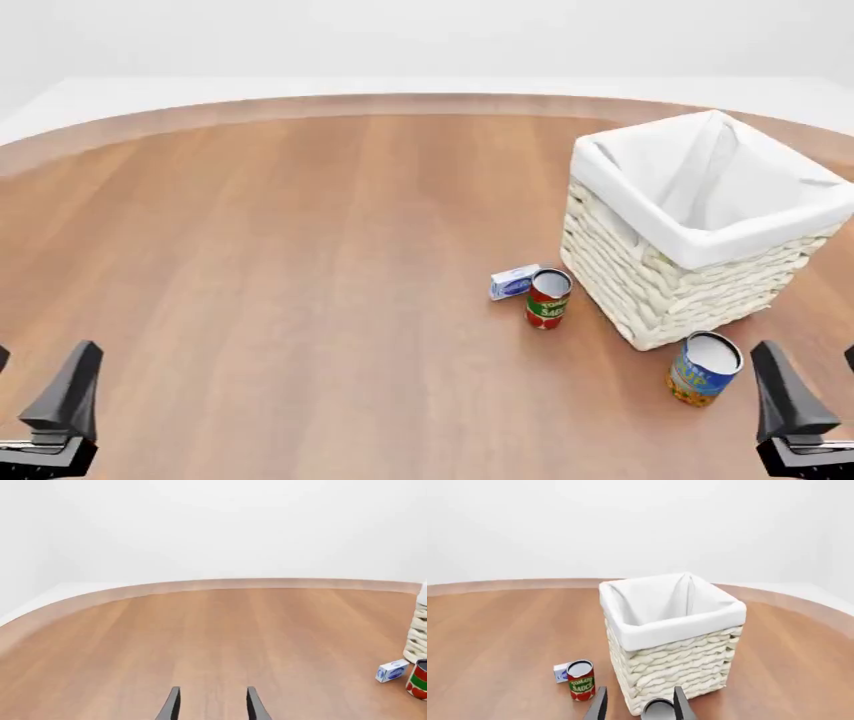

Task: Pick up the ketchup, and put it in the basket.

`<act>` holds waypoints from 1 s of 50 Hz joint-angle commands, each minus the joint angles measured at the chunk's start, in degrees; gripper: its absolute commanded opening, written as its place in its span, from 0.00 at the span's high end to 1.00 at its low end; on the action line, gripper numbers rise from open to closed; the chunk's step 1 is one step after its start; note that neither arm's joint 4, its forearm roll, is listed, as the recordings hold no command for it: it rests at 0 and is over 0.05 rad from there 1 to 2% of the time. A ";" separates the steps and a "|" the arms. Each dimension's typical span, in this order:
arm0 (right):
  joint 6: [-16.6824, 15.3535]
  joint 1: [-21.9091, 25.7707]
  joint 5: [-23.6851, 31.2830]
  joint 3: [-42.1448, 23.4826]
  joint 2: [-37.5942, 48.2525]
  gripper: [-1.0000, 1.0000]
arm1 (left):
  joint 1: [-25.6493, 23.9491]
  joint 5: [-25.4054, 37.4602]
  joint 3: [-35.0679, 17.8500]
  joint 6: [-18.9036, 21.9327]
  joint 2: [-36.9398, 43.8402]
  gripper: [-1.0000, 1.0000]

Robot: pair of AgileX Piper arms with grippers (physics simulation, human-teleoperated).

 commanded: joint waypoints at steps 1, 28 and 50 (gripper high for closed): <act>-0.25 0.19 -0.16 -0.36 -0.01 0.00 | 0.00 -0.06 -0.15 0.00 0.25 0.00; -3.08 5.63 0.05 -0.23 -0.02 0.00 | 0.00 -0.06 -0.15 0.00 0.25 0.00; -6.52 13.50 -0.86 -0.10 1.16 0.00 | 0.00 -0.06 -0.15 0.00 0.25 0.00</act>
